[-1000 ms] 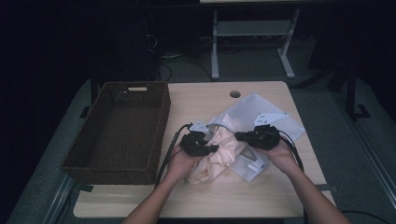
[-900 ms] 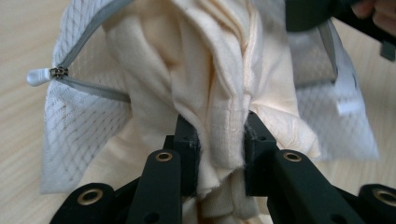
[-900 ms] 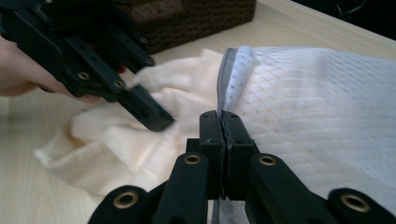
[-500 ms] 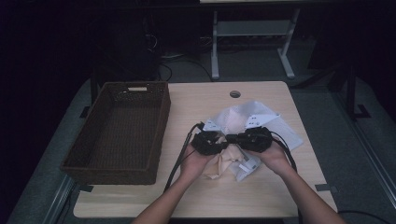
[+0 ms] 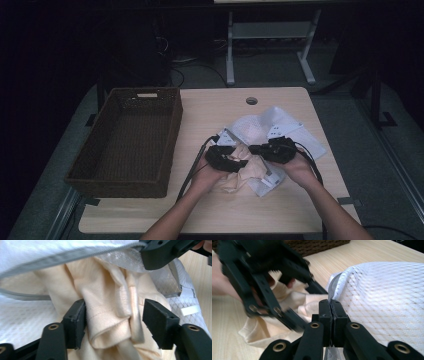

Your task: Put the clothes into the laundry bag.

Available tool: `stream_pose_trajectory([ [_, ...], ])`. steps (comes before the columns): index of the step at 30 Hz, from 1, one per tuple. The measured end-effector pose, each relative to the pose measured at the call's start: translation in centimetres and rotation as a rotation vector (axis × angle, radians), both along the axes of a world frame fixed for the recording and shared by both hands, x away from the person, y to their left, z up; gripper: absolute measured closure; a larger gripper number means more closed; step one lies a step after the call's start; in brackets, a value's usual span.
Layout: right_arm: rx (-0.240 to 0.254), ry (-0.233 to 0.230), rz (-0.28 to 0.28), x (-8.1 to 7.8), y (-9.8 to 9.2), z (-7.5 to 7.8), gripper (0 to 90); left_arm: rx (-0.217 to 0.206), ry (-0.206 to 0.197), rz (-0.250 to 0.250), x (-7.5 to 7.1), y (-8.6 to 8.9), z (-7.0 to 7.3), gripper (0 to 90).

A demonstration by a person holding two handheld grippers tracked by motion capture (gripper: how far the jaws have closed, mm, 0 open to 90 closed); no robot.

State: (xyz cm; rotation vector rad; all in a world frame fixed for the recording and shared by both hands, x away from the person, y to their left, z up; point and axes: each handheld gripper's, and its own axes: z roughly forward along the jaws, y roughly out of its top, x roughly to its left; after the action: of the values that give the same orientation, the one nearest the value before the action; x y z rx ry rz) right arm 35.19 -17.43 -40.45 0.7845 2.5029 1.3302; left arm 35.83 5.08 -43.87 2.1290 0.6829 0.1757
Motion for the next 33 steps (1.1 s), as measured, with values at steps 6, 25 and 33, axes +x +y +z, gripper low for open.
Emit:
stream_pose_trajectory([
  [6, -0.007, -0.001, -0.018, 0.2, -0.4, -0.1, 87.8, 0.034, 0.026, 0.033, 0.1, 2.4, 0.8, 20.0],
  [25, -0.033, 0.019, 0.002, 0.2, 0.3, -0.7, 87.8, 0.170, 0.069, -0.145, -1.4, 2.1, -1.4, 86.0],
  [33, -0.018, 0.013, 0.005, -0.1, 0.4, -0.3, 87.9, 0.031, -0.019, -0.168, -2.8, 1.7, 2.5, 86.3],
])
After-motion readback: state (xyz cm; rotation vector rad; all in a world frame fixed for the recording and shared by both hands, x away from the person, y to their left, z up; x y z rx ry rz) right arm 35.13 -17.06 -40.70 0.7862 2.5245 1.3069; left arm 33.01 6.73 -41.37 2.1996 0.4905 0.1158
